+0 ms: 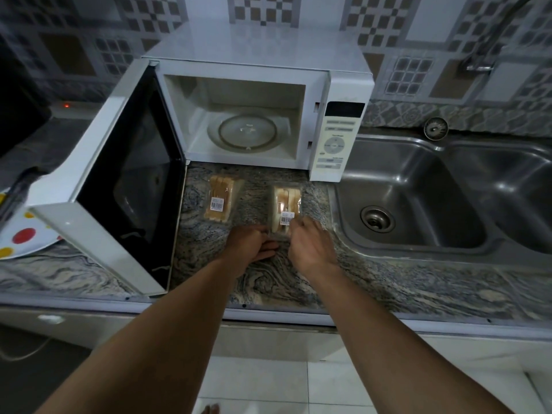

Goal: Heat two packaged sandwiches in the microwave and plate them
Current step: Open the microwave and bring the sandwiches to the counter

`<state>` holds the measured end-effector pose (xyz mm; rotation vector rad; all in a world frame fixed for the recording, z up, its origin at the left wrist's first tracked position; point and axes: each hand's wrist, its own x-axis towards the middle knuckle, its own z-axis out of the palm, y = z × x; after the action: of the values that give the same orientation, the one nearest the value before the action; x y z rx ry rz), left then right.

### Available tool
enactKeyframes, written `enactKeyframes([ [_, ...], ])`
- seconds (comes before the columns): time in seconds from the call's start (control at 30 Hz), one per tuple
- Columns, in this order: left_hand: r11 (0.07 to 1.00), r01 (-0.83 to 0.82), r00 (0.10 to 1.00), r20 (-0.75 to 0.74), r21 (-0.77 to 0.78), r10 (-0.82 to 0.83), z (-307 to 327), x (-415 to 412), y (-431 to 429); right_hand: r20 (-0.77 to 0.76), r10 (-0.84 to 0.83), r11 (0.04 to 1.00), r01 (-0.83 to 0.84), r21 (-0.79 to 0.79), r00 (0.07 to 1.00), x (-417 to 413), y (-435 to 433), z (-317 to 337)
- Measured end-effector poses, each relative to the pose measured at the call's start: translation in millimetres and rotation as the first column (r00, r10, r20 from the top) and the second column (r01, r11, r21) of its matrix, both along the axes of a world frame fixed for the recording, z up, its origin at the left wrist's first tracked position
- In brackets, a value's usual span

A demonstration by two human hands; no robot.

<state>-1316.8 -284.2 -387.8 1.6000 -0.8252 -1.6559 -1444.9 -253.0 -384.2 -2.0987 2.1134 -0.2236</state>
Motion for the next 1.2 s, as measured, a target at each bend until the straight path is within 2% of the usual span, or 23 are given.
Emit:
enactKeyframes([
  [0.2,0.999,-0.029,0.998,-0.055,0.03,0.031,-1.7,-1.7,-0.8,-0.033,-0.003,1.0,0.003,0.011,0.999,0.3,-3.2,-0.2],
  [0.37,0.996,-0.067,0.99,-0.122,0.06,0.074,-5.8,2.4,0.1,0.028,0.001,1.0,-0.001,0.014,1.0,-0.8,-2.3,-3.5],
  [0.77,0.999,-0.047,0.98,-0.194,-0.019,0.042,-16.8,9.3,2.2,0.079,0.004,1.0,-0.004,0.0,0.997,-0.2,-5.6,-6.6],
  [1.2,0.991,-0.067,0.996,-0.063,-0.115,0.06,-18.8,2.5,0.0,0.029,-0.012,1.0,0.012,0.016,1.0,2.1,-6.1,-9.1],
])
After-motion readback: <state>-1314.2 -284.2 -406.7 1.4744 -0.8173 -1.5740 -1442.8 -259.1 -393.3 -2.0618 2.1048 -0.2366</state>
